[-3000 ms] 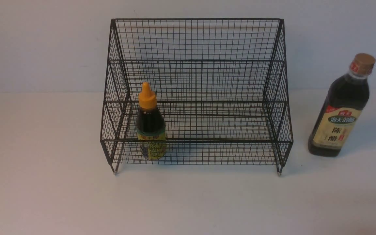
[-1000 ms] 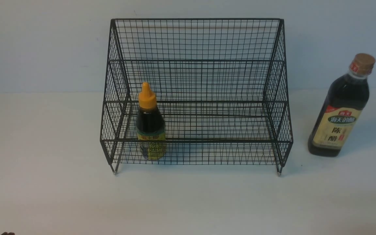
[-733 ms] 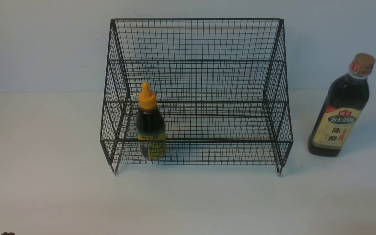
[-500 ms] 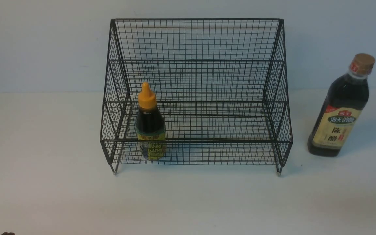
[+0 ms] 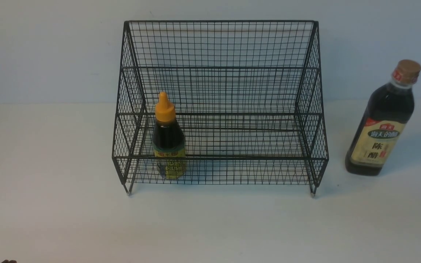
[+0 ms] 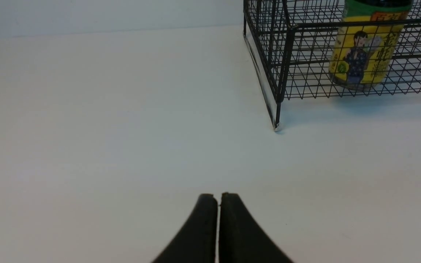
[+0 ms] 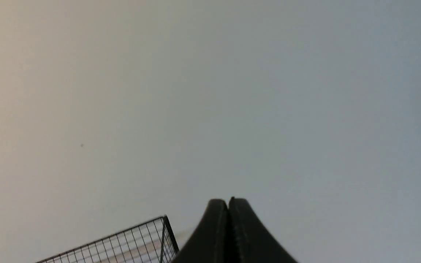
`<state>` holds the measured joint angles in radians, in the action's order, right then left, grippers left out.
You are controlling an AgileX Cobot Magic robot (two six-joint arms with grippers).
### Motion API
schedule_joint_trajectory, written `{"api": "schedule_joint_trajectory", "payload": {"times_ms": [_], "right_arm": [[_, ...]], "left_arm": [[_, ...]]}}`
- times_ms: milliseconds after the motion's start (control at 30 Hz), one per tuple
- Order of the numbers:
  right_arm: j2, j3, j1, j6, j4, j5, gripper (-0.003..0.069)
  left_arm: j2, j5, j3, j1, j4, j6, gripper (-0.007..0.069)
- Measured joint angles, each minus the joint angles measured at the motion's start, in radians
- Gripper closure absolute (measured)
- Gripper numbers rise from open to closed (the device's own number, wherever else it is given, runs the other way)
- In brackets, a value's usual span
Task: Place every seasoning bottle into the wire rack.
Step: Use the right arm to grab the condiment bottle closest to it
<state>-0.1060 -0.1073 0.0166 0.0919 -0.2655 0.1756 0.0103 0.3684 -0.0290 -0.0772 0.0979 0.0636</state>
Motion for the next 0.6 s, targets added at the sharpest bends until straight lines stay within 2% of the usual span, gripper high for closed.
{"api": "schedule_joint_trajectory", "payload": {"times_ms": [200,300,433,600], "right_arm": [[-0.335,-0.165,0.000,0.010,0.130,0.055,0.0669],[-0.579,-0.265,0.000,0.041,0.225,0.083,0.0641],[-0.769,-0.357,-0.001,0.090,0.310,0.117,0.0572],[-0.977,-0.468,-0.002,0.160,0.340,0.228,0.0375]], "left_arm": [[0.000,0.000,0.000,0.000,0.000,0.000,0.0629],[0.000,0.001,0.000,0.000,0.000,0.000,0.0629],[0.000,0.001,0.000,0.000,0.000,0.000,0.0629],[0.000,0.001,0.000,0.000,0.000,0.000,0.0629]]}}
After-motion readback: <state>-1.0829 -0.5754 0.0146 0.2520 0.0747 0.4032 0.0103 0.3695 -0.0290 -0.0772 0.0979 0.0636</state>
